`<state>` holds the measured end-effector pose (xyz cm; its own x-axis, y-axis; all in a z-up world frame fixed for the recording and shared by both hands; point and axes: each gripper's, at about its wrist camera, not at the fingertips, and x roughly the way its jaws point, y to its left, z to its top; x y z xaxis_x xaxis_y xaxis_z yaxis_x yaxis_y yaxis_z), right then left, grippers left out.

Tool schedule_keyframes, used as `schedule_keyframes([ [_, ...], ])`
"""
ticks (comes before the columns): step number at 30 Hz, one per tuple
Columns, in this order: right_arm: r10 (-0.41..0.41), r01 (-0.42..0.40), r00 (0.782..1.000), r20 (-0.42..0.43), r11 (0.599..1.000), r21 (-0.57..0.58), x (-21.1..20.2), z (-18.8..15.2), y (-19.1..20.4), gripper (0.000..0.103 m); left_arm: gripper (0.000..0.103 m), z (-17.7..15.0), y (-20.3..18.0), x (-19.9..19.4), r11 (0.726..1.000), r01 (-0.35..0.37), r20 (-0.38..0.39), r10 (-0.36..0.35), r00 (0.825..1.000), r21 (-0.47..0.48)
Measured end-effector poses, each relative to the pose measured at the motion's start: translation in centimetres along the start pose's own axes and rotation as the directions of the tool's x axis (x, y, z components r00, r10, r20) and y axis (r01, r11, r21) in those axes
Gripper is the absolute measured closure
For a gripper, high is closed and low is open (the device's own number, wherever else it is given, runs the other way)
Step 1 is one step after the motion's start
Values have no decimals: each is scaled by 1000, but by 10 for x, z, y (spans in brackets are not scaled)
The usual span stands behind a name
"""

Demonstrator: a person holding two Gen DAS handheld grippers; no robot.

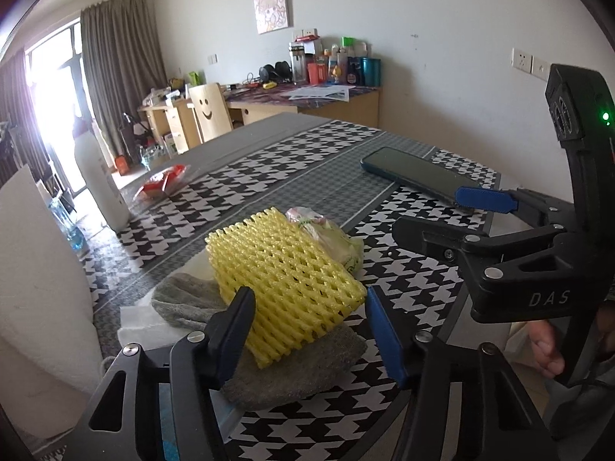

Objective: Organize soft objects
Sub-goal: 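Close the left tool on the yellow foam net while the right tool grasps the plastic bag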

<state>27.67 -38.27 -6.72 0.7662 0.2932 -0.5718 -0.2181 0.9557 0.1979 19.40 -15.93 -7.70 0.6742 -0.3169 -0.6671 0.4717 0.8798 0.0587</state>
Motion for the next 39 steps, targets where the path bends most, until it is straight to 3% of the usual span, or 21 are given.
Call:
schedule_keyframes([
  [2, 7, -7, 1000, -6, 1000, 2, 2, -1, 0, 0, 55, 1, 2, 0, 1000, 17, 3, -17, 1000, -15],
  [5, 8, -8, 1000, -11, 1000, -1, 5, 0, 1, 0, 61, 1, 6, 2, 999, 29, -5, -29, 1000, -34],
  [7, 15, -15, 1000, -13, 1000, -1, 7, 0, 1, 0, 73, 0, 7, 4, 999, 29, -14, -30, 999, -40],
  [14, 26, -26, 999, -27, 1000, -11, 14, 4, 5, 0, 88, 1, 13, -4, 998, 31, 8, -31, 999, -59],
  [26, 60, -65, 995, -77, 996, -64, 31, 10, 29, 0, 89, 8, 38, -48, 988, 33, 161, -9, 987, -149],
  [34, 43, -55, 991, -125, 994, -94, 46, 13, 42, 0, 89, 6, 49, -63, 983, 7, 197, 30, 980, -183],
  [39, 28, -45, 987, -156, 993, -110, 53, 14, 45, 8, 89, 3, 54, -68, 980, -3, 201, 43, 979, -199],
])
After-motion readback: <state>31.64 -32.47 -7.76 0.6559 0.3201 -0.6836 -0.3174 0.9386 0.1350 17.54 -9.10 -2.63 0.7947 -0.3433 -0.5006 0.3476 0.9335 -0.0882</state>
